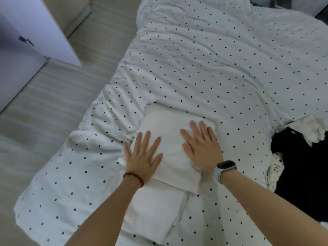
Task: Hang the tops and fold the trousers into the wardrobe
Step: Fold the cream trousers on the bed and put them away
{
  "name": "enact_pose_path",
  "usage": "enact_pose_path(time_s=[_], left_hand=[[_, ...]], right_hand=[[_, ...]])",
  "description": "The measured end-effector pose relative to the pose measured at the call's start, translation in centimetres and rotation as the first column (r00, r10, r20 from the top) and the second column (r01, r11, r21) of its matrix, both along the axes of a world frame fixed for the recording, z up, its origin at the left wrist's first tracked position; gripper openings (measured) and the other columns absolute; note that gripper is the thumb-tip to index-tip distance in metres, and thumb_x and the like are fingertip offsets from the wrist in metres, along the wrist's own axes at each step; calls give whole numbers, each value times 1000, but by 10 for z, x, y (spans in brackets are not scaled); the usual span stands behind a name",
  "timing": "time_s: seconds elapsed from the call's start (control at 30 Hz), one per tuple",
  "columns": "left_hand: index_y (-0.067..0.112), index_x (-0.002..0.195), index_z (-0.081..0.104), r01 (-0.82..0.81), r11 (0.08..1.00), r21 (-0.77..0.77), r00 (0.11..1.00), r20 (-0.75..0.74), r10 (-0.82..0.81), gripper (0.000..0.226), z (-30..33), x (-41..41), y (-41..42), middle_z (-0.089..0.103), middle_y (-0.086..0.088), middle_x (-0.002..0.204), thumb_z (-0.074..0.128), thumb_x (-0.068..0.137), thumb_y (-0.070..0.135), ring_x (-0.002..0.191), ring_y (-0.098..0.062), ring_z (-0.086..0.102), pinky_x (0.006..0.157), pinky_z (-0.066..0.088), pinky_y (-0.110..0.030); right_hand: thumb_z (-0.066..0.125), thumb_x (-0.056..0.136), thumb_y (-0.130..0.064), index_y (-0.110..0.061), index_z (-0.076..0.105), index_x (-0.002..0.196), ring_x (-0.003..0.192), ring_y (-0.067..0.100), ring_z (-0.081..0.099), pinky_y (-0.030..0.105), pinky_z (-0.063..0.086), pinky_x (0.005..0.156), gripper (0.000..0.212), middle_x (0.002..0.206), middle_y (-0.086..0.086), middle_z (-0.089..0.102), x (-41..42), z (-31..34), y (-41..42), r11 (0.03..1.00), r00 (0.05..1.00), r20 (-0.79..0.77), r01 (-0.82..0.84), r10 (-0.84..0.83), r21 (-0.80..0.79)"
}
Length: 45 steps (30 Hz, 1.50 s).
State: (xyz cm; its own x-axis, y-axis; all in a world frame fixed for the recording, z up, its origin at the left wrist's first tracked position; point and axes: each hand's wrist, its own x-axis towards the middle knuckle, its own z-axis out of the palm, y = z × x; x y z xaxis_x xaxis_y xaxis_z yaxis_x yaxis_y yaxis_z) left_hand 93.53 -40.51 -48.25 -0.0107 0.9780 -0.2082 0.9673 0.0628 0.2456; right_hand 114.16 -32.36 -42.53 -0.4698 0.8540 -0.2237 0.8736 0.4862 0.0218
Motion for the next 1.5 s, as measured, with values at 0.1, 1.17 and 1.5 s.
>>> enact_pose_path(time_s=[0.1, 1.17, 1.5], left_hand=[[35, 147, 14, -5, 1000, -5, 1000, 9, 5, 58, -2, -10, 8, 23, -5, 154, 4, 94, 58, 141, -24, 23, 99, 29, -68], [16, 148, 18, -666, 568, -484, 174, 639, 749, 70, 106, -14, -27, 17, -12, 152, 56, 91, 32, 134, -28, 31, 104, 31, -38], [23, 149, 1, -734, 261, -626, -184, 555, 811, 99, 86, 27, -55, 24, -17, 149, 72, 80, 22, 127, -35, 40, 101, 40, -49]], right_hand=[[34, 89, -36, -6, 57, 123, 124, 39, 48, 43, 31, 103, 51, 135, 18, 51, 2, 7, 13, 993, 979, -181, 104, -91, 61], [21, 87, -68, -21, 68, 99, 90, 15, 57, 28, 46, 74, 68, 97, -6, 61, -18, 62, -89, 922, 919, -262, -346, 295, -174], [52, 86, -54, -20, 33, 136, 110, 25, 55, 33, 43, 92, 64, 121, 2, 56, -30, 48, 25, 761, 926, -100, 235, -365, -604]])
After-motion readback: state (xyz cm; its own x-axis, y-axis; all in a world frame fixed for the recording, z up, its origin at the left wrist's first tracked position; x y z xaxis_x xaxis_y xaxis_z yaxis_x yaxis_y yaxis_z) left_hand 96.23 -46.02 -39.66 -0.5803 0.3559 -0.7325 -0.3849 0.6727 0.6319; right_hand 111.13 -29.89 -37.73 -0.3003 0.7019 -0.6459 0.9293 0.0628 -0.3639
